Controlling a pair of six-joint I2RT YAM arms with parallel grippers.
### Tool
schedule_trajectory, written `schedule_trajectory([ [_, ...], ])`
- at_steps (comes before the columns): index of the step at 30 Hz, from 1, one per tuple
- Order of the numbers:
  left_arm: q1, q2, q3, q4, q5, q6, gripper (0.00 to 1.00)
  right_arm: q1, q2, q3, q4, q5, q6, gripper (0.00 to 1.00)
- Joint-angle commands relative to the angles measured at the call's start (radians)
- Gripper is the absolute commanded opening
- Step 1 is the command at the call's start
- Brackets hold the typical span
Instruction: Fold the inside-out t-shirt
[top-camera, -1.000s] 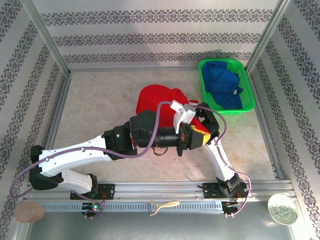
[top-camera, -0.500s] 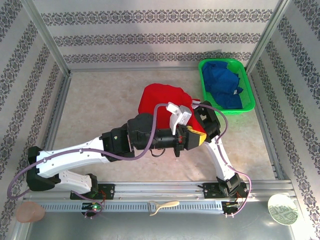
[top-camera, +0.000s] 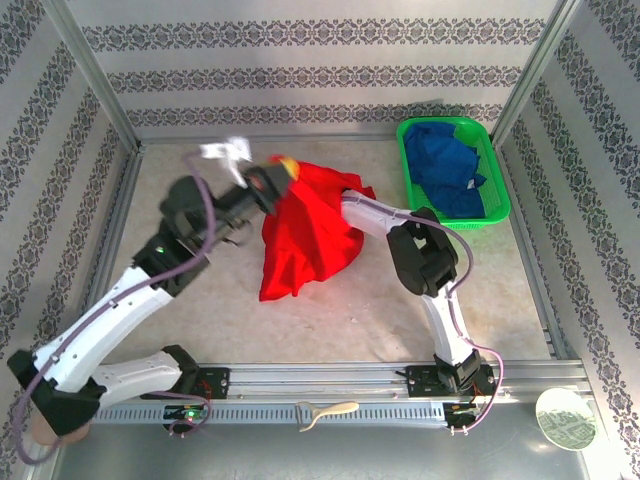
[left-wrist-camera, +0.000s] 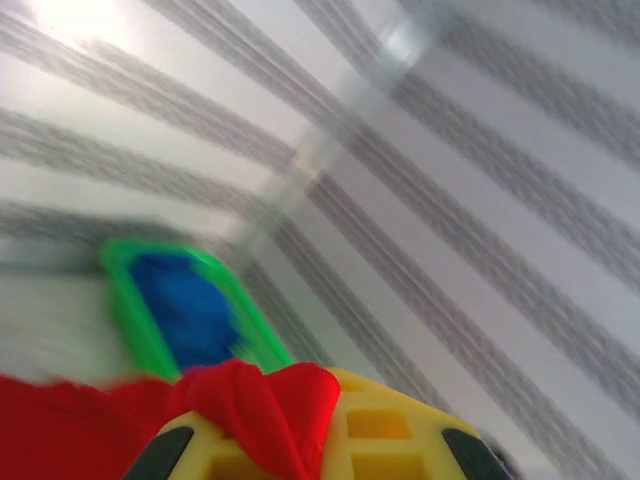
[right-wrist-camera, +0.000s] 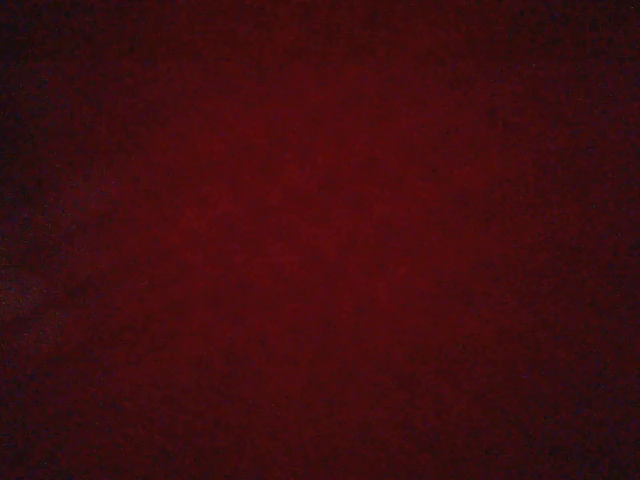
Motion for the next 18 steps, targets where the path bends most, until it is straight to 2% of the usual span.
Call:
schedule_trajectory([
  [1, 0.26, 0.039, -0.05, 0.079, 0.087, -0.186, 0.0, 0.019, -0.107, -0.082, 0.091, -0.084, -0.109, 0.0],
  [4, 0.448, 0.157, -0.119, 0.118, 0.131, -0.266, 0.0, 0.028, -0.187, -0.147, 0.122, -0.132, -0.115, 0.0],
  [7, 0.573, 0.305, -0.175, 0.168, 0.191, -0.322, 0.0, 0.035, -0.273, -0.17, 0.124, -0.152, -0.123, 0.0],
  [13, 0.7, 0.519, -0.205, 0.139, 0.23, -0.26, 0.0, 0.01, -0.387, -0.114, 0.04, -0.134, -0.136, 0.0],
  [18, 0.745, 0.592, -0.207, 0.076, 0.244, -0.187, 0.0, -0.029, -0.458, -0.066, 0.031, -0.215, -0.11, 0.0],
])
